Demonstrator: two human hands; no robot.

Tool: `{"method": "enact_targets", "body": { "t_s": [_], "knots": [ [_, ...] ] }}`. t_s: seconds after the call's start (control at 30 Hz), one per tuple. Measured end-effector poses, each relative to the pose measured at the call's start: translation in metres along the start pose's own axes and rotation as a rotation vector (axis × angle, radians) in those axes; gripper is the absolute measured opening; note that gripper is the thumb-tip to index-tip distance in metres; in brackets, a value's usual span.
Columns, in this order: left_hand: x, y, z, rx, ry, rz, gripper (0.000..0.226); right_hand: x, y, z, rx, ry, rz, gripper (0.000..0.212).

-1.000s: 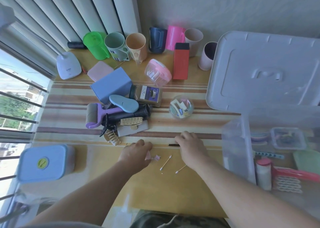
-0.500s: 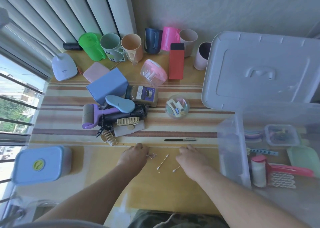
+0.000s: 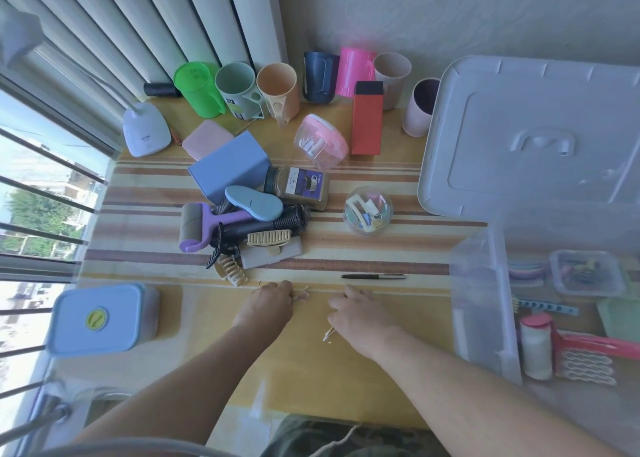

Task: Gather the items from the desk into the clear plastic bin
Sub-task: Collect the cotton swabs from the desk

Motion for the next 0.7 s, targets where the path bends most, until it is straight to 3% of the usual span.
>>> {"method": "enact_targets", "body": {
  "t_s": [0.3, 0.47, 0.6, 0.7],
  "knots": [
    [0.006, -0.011, -0.016, 0.003, -0.05, -0.068, 0.031, -0.005, 0.013, -0.005, 0.013, 0.077, -0.031, 0.029],
    [0.017, -0.019, -0.004, 0.052, -0.027, -0.016, 0.02, -0.007, 0.007, -0.011, 0.115, 0.02, -0.102, 0.027],
    [0.02, -0.024, 0.006, 0.209, 0.066, 0.093, 0.014, 0.0, -0.04, 0.0, -0.077, 0.095, 0.018, 0.015],
    [0.027, -0.039, 0.033, 0.315, 0.176, 0.223, 0.009, 0.029, -0.09, 0.031, -0.23, 0.169, 0.215, 0.017]
  ]
}}
Point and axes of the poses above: each hand's wrist, its own x-axis away from the middle knuckle, its own y-axis out of the palm, z = x × y, the point moved 2 cm from there along -x, towards the middle knuckle, and after that the axes turned 10 degrees about x, right-handed, at the moved point
